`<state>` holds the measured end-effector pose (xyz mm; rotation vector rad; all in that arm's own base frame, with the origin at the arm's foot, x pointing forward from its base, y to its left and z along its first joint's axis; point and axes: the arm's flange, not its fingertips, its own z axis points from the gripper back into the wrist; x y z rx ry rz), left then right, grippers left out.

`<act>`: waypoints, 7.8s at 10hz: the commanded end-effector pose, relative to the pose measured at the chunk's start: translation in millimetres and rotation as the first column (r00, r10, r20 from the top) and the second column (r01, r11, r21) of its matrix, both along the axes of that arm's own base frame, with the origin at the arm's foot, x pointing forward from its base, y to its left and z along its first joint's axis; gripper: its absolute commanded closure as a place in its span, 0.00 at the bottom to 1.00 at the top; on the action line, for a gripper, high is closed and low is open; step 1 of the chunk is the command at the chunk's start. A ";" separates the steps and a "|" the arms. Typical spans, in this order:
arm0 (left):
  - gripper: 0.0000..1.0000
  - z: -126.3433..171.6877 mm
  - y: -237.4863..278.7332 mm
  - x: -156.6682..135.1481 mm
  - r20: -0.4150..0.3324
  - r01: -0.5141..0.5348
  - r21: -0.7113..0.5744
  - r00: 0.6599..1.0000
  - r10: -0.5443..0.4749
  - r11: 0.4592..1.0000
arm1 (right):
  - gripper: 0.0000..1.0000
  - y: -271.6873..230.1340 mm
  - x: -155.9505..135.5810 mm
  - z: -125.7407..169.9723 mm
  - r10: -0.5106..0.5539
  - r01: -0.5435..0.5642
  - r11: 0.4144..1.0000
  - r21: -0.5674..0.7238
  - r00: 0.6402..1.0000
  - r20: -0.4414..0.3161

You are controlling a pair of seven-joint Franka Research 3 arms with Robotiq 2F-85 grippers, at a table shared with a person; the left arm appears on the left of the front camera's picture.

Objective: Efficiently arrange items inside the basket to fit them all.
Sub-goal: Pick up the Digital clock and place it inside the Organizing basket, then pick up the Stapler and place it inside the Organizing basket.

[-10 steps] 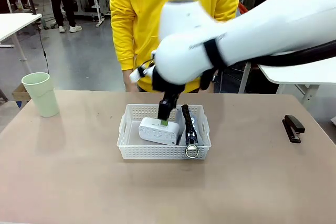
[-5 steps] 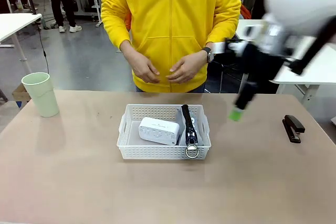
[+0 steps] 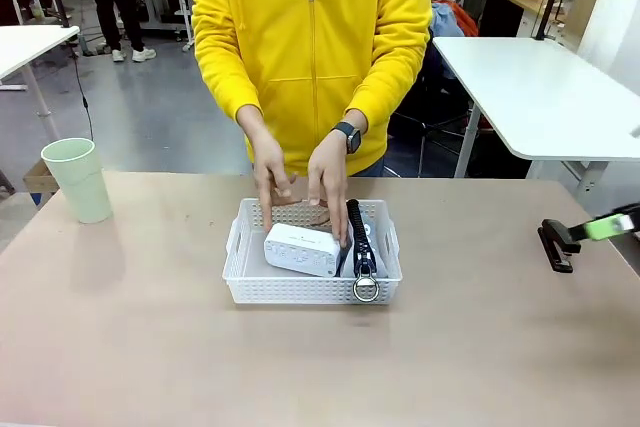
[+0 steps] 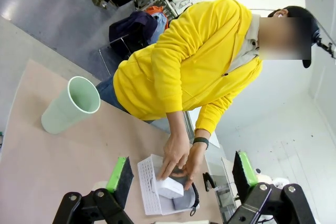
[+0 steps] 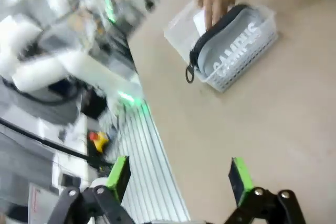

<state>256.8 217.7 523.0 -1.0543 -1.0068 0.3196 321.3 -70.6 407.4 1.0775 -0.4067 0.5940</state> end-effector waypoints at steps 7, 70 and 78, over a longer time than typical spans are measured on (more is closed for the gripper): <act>0.00 -1.6 -1.2 0.5 0.033 0.000 -0.002 0.999 0.000 1.000 | 0.00 -21.3 -3.8 -14.7 -0.079 0.086 0.991 0.107 0.995 -0.066; 0.00 -1.6 -1.2 0.5 0.033 0.000 -0.002 0.999 0.000 1.000 | 1.00 23.0 226.7 -106.1 -0.808 0.114 0.283 -0.952 0.563 -0.173; 0.00 -1.6 -1.2 0.5 0.033 0.000 -0.002 0.999 0.000 1.000 | 1.00 126.3 98.6 -33.5 0.162 -0.032 0.495 -0.868 0.985 0.056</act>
